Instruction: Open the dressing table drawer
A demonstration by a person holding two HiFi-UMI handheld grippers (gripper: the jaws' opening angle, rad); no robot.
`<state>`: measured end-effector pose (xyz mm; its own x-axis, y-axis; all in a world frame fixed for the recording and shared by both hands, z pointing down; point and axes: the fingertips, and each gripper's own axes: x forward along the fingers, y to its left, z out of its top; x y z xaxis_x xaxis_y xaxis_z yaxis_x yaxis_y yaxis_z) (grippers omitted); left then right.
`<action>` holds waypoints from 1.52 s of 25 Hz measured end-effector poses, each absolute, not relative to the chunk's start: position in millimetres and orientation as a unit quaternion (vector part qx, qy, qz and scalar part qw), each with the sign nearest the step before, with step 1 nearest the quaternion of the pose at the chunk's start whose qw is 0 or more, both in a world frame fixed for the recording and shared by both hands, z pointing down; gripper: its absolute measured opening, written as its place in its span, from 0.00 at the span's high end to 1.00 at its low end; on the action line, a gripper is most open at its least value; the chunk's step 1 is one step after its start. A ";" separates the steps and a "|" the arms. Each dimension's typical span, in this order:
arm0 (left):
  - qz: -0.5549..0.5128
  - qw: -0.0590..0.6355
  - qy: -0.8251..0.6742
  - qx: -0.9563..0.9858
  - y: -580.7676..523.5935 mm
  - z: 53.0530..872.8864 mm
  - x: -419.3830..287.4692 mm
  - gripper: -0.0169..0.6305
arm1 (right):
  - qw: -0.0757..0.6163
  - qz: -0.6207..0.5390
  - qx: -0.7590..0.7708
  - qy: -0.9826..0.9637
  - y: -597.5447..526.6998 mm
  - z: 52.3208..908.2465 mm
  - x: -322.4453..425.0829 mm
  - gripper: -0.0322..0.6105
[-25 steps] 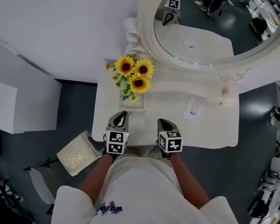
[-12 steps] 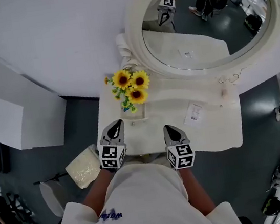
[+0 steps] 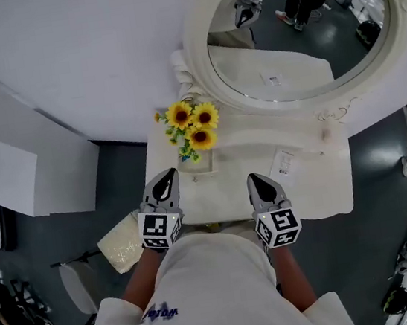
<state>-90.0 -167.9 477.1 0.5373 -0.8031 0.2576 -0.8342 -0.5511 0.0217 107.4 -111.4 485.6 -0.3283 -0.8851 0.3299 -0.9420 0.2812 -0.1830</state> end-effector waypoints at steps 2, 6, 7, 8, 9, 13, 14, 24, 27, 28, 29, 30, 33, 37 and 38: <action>0.100 0.075 -0.481 0.868 -170.2 466.7 -97.1 0.96 | 0.096 0.155 0.578 -0.795 -113.0 476.4 107.9 0.93; 0.081 0.079 -0.485 0.867 -173.3 445.9 -104.5 0.96 | 0.093 0.145 0.580 -0.796 -114.3 458.7 106.9 0.93; 0.081 0.074 -0.485 0.867 -173.4 441.9 -105.2 0.96 | 0.091 0.143 0.580 -0.797 -114.1 455.6 106.3 0.93; 0.082 0.070 -0.486 0.867 -173.8 439.0 -105.9 0.96 | 0.089 0.142 0.580 -0.797 -114.3 453.1 105.9 0.93; 0.083 0.068 -0.488 0.866 -174.7 437.3 -106.6 0.96 | 0.088 0.140 0.580 -0.798 -114.9 451.3 105.8 0.93; 0.082 0.068 -0.489 0.866 -176.7 435.0 -105.6 0.96 | 0.091 0.140 0.578 -0.798 -117.1 449.9 105.5 0.93; 0.081 0.067 -0.488 0.867 -176.4 434.7 -104.8 0.96 | 0.092 0.141 0.578 -0.799 -116.9 450.3 105.4 0.93; 0.079 0.072 -0.479 0.871 -174.8 436.0 -102.9 0.96 | 0.096 0.149 0.577 -0.797 -116.1 453.7 106.9 0.93; 0.081 0.072 -0.478 0.871 -174.7 436.4 -102.3 0.96 | 0.099 0.149 0.576 -0.798 -115.9 454.6 106.7 0.93; 0.082 0.072 -0.478 0.872 -174.9 436.6 -101.9 0.96 | 0.099 0.150 0.576 -0.798 -116.0 454.8 106.6 0.93; 0.082 0.072 -0.477 0.872 -175.1 436.7 -101.4 0.96 | 0.099 0.150 0.575 -0.798 -116.2 454.9 106.3 0.93; 0.082 0.072 -0.476 0.872 -175.2 436.7 -100.9 0.96 | 0.099 0.151 0.575 -0.798 -116.2 454.8 105.8 0.93; 0.081 0.075 -0.474 0.874 -175.1 436.0 -100.4 0.96 | 0.101 0.151 0.574 -0.799 -116.4 454.8 104.5 0.93; 0.080 0.074 -0.472 0.875 -174.8 434.7 -100.1 0.96 | 0.103 0.152 0.574 -0.798 -117.1 455.7 103.3 0.93; 0.080 0.074 -0.472 0.875 -174.9 434.6 -100.0 0.96 | 0.104 0.152 0.573 -0.798 -117.3 455.8 102.9 0.93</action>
